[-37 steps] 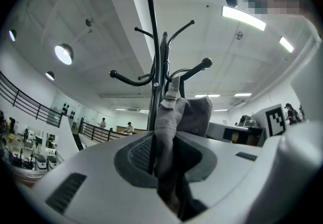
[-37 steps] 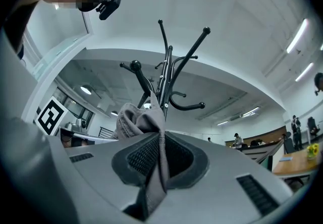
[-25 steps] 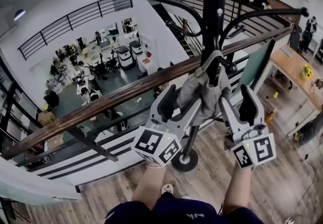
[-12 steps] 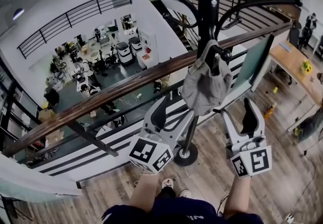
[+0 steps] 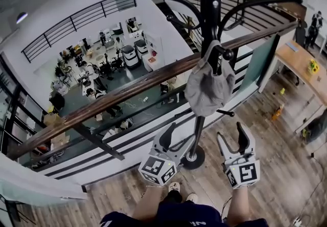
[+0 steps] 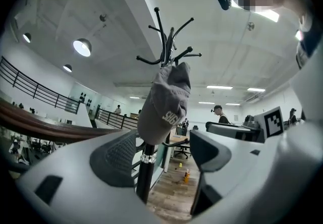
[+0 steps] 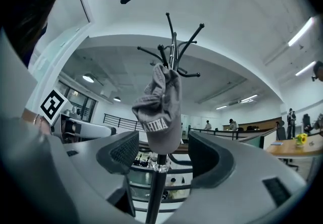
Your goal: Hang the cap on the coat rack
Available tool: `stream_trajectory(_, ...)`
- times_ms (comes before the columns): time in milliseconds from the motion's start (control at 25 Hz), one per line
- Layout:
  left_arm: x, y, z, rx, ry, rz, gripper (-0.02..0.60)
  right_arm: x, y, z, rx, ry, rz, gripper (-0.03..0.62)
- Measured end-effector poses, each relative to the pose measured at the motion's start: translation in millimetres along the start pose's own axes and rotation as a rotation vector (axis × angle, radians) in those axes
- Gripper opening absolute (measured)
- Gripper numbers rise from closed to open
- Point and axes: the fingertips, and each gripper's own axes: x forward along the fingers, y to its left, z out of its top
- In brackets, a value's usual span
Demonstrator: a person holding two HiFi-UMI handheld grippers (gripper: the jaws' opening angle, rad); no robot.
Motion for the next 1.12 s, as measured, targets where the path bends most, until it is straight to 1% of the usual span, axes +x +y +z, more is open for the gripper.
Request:
stream_trajectory(120, -7.9, -4.0, -25.7, -0.010, 0.047, -0.016, 0.327, -7.3, 2.0, -30.3, 0.030, 0.058, -0.028, 0.304)
stream_trajectory(240, -14.1, 1.8, -49.3, -0.029, 0.103, 0.019, 0.322, -10.8, 8.3, -56.6, 0.049, 0.123, -0.022, 0.304)
stream_trajectory(320, -19.3, 8.3, -66.9, -0.071, 0.151, 0.055, 0.294, -14.5, 15.1, -73.4, 0.039, 0.167, -0.021, 0.302)
stream_trajectory(440, -25.9, 13.6, -91.6, -0.182, 0.222, 0.081, 0.280, -18.4, 20.1, -90.5, 0.052, 0.200, -0.032, 0.301)
stream_trajectory(480, -27.0, 14.2, -97.6, -0.211, 0.240, 0.085, 0.278, -18.1, 19.3, -92.6, 0.053, 0.204, -0.036, 0.301)
stream_trajectory(520, -27.8, 15.2, -102.8, -0.223, 0.257, 0.092, 0.278, -17.6, 17.6, -93.2, 0.052, 0.207, -0.040, 0.302)
stream_trajectory(640, -30.2, 22.0, -110.5, -0.194, 0.286, 0.127, 0.278, -16.2, 11.9, -91.9, 0.054, 0.208, -0.053, 0.301)
stream_trajectory(720, -28.2, 21.7, -103.2, -0.171, 0.253, 0.109, 0.276, -14.8, 10.1, -89.7, 0.046, 0.207, -0.057, 0.291)
stream_trajectory(800, -25.1, 17.2, -91.4, -0.144, 0.200, 0.071, 0.241, -13.8, 10.7, -86.7, 0.038, 0.204, -0.059, 0.252)
stream_trajectory(840, -24.4, 14.4, -85.3, -0.128, 0.173, 0.053, 0.205, -13.4, 12.2, -84.8, 0.040, 0.199, -0.057, 0.217)
stream_trajectory(880, -24.2, 11.3, -79.7, -0.111, 0.148, 0.035, 0.154, -12.9, 14.6, -82.9, 0.045, 0.194, -0.051, 0.173)
stream_trajectory(920, -23.9, 7.9, -75.3, -0.095, 0.128, 0.016, 0.082, -12.2, 17.5, -81.4, 0.050, 0.189, -0.042, 0.144)
stream_trajectory(960, -23.0, 4.8, -72.8, -0.080, 0.118, 0.000, 0.038, -11.3, 20.0, -80.8, 0.052, 0.186, -0.034, 0.125)
stream_trajectory(1040, -19.9, 2.5, -74.2, -0.053, 0.125, -0.010, 0.011, -8.7, 23.3, -82.0, 0.047, 0.188, -0.029, 0.070)
stream_trajectory(1120, -17.5, 4.9, -79.8, -0.034, 0.146, 0.005, 0.004, -6.1, 27.1, -84.5, 0.057, 0.191, -0.022, 0.009)
